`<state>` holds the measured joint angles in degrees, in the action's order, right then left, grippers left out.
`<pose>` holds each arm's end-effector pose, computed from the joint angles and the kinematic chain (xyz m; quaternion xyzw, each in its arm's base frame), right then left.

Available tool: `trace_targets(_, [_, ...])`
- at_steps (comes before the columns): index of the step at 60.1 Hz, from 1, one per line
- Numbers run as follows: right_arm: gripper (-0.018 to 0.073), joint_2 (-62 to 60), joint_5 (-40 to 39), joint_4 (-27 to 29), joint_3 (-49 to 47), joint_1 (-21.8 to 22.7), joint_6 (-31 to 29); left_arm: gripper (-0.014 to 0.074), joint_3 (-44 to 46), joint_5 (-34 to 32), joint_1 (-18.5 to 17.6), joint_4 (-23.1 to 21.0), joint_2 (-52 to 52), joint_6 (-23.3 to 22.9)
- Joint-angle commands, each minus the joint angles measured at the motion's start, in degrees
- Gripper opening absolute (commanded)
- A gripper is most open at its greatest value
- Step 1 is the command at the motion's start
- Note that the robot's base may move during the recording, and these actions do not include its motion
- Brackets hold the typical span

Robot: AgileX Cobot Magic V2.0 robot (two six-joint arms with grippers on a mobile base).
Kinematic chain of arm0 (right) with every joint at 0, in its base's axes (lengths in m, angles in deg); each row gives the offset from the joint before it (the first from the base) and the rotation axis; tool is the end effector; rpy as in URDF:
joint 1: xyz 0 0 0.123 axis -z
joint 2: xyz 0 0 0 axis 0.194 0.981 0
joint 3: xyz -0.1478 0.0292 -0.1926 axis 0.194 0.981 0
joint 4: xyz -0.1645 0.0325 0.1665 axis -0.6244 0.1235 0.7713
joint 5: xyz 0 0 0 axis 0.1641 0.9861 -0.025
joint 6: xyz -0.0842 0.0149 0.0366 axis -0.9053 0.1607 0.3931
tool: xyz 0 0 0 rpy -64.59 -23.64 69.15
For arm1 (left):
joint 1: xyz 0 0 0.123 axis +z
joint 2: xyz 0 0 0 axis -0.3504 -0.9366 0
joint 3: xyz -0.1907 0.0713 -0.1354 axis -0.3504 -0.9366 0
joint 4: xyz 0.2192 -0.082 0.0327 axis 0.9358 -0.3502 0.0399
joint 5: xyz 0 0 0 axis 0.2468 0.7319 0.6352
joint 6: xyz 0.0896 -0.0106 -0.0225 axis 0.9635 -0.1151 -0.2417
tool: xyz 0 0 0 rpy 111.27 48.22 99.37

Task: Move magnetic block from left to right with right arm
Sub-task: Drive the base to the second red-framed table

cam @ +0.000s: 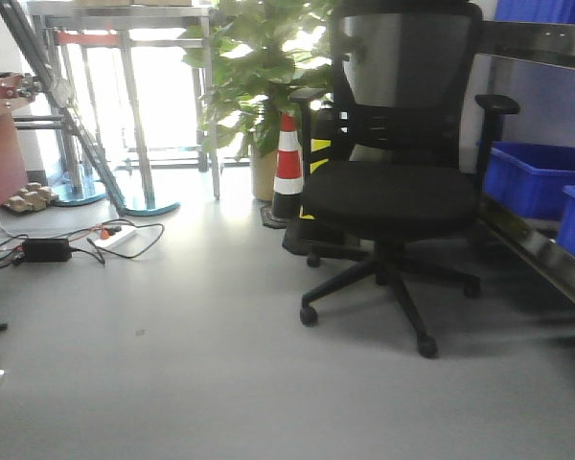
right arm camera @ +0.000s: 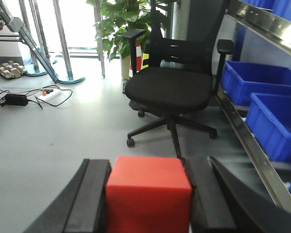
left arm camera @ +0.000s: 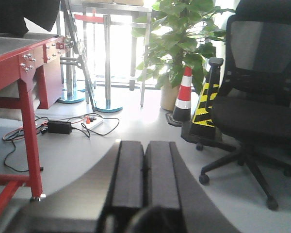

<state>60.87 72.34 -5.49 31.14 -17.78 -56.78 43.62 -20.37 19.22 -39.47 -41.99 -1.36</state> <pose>0.0231 -0.0012 0.3105 -0.0070 0.7514 0.0432 0.6584 0.0839 -0.0019 0.2028 -0.0070 0.6877 -0.0238 0.7255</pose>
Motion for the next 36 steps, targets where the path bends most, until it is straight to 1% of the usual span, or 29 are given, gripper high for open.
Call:
trace_targets(1, [0.0140, 1.25, -5.33, -0.47, -1.54, 0.21, -0.44, -0.0116, -0.58, -5.17, -0.11, 0.00, 0.76, -0.25])
trace_targets(36, [0.0140, 1.22, -5.41, -0.47, -1.54, 0.21, -0.44, -0.0116, -0.58, -5.17, -0.11, 0.00, 0.64, -0.25])
